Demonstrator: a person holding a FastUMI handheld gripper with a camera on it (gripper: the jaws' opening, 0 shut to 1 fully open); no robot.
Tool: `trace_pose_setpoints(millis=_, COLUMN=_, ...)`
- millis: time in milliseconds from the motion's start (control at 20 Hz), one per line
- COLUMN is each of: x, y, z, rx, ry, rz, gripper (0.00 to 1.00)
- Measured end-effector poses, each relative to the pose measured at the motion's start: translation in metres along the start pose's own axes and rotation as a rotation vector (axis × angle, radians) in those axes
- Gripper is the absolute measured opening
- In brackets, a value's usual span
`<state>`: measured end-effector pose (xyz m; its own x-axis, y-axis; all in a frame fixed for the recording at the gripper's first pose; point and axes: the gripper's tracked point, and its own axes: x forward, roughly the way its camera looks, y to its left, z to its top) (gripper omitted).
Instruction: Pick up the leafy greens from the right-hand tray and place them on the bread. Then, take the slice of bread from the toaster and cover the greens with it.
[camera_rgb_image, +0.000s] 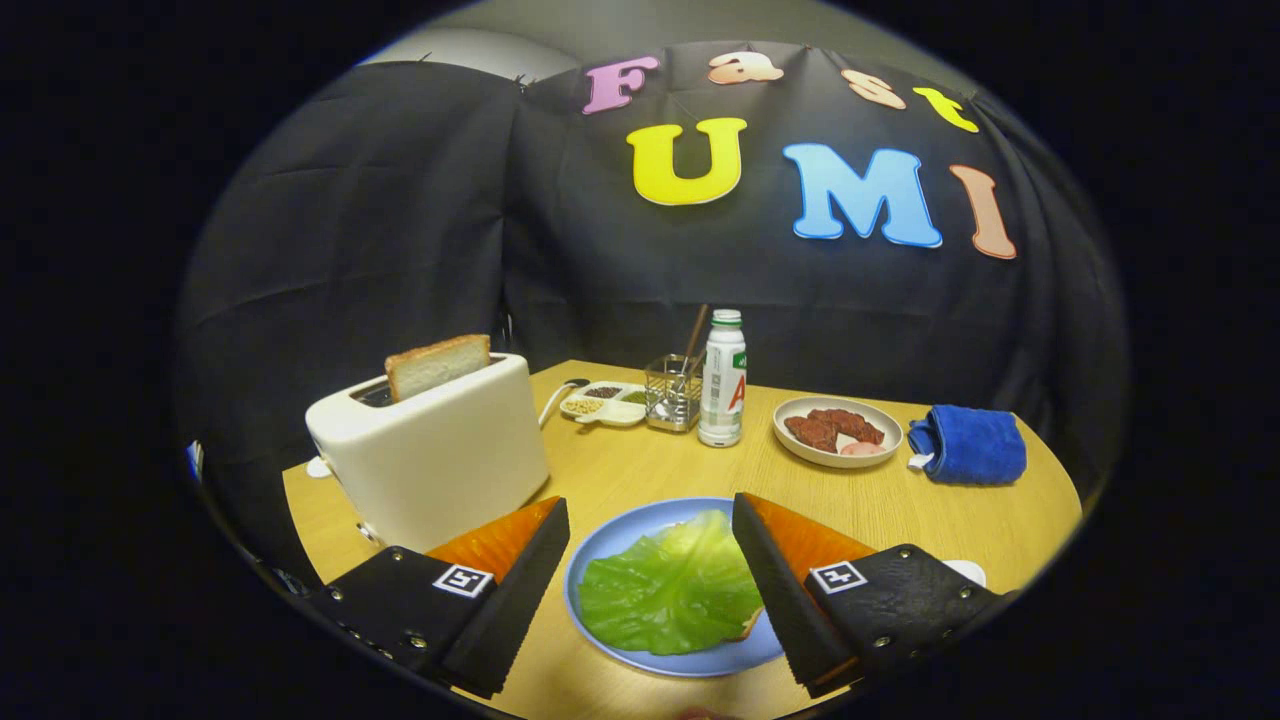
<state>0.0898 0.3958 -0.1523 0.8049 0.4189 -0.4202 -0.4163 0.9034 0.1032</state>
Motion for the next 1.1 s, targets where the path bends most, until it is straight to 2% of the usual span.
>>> trace_pose_setpoints(millis=300, x=-0.007, y=0.055, z=0.059, rx=-0.031, ry=-0.13, rz=0.054, gripper=0.99)
trace_pose_setpoints(millis=550, x=0.0, y=0.102, z=0.085, rx=-0.074, ry=-0.207, rz=0.072, gripper=0.99)
trace_pose_setpoints(millis=800, x=0.024, y=0.145, z=0.087, rx=-0.142, ry=-0.246, rz=0.078, gripper=0.99)
trace_pose_setpoints(millis=950, x=0.045, y=0.167, z=0.073, rx=-0.174, ry=-0.22, rz=0.087, gripper=0.97)
trace_pose_setpoints(millis=1100, x=0.064, y=0.175, z=0.062, rx=-0.173, ry=-0.19, rz=0.086, gripper=0.84)
